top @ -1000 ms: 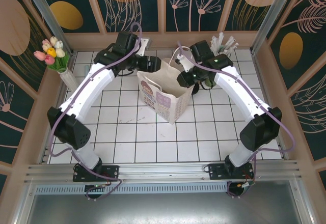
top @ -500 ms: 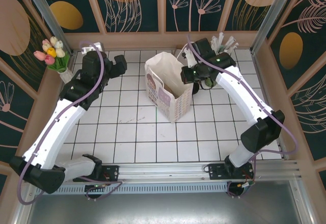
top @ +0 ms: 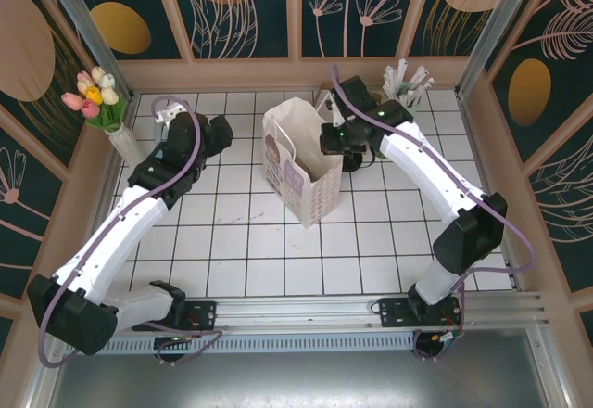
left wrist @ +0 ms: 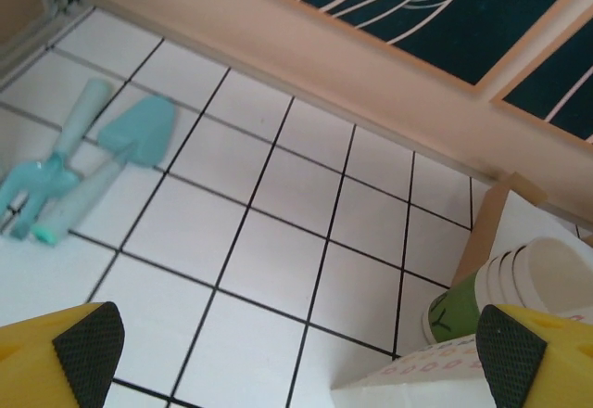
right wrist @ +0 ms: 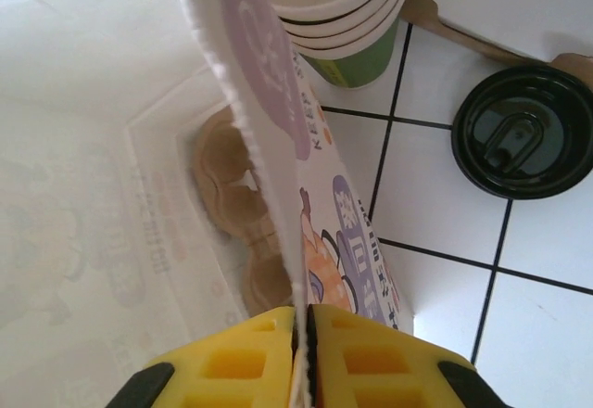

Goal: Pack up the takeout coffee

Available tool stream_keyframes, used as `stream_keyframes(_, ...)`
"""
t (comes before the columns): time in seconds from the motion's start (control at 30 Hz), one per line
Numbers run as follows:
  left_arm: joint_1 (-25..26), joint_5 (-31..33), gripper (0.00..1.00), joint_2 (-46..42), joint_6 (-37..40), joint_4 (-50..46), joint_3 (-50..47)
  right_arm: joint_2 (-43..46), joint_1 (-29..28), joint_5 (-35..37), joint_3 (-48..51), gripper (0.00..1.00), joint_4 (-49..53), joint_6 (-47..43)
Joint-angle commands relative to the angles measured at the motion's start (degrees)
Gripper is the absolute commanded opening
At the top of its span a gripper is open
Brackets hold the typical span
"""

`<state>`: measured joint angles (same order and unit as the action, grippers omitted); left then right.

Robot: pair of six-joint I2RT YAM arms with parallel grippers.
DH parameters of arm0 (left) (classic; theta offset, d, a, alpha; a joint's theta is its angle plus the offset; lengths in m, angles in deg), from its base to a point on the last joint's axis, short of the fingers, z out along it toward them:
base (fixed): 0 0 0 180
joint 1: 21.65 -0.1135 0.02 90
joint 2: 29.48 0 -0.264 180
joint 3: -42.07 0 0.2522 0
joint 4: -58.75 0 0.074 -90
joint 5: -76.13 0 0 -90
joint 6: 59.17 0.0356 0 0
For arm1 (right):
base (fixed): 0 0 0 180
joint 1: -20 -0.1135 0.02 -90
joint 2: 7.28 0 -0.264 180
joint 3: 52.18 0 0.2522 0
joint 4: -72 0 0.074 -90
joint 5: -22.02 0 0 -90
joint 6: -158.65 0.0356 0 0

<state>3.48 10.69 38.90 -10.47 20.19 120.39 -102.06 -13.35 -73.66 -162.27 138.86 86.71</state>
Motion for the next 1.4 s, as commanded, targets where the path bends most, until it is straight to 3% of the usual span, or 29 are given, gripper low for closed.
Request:
stream_keyframes(0.0,-0.17,-2.98,0.99,0.83,-9.89,4.87,-4.76,-0.35,-1.04,3.39,-0.30,0.14,-2.00,4.07)
stream_keyframes(0.1,-0.20,-11.04,0.99,1.87,-15.91,10.86,-11.32,0.95,-1.93,2.22,0.76,0.20,-4.61,5.34)
stream_keyframes(0.2,-0.17,-16.32,0.99,4.72,-20.21,13.50,-15.00,3.10,-2.16,-0.92,1.67,0.48,-5.26,2.99)
stream_keyframes(0.4,0.34,-26.37,0.99,11.80,-24.23,17.41,-18.40,13.58,1.19,-5.55,5.74,0.85,-8.89,-3.83)
stream_keyframes(0.43,0.68,-26.95,0.99,12.50,-24.46,17.74,-18.62,15.54,1.65,-7.14,7.29,0.97,-10.71,-4.00)
stream_keyframes(0.6,1.51,-28.20,0.99,16.23,-25.88,19.84,-19.05,25.52,10.18,-12.98,18.70,0.99,-20.94,-2.80)
stream_keyframes(0.73,1.40,-28.39,0.99,20.63,-24.83,21.11,-16.59,27.84,11.50,-19.33,26.78,0.99,-25.60,-3.89)
stream_keyframes(0.9,1.19,-23.99,0.99,25.22,-24.01,19.26,-12.98,28.05,9.16,-27.21,33.87,0.99,-30.89,-5.54)
stream_keyframes(1.1,-0.99,-23.72,0.99,27.76,-24.27,19.40,-11.65,25.45,3.11,-28.96,34.91,0.99,-33.00,-9.94)
stream_keyframes(1.37,-2.75,-19.81,0.99,23.93,-22.60,15.68,-11.76,19.02,0.15,-29.79,31.76,0.98,-36.41,-10.65)
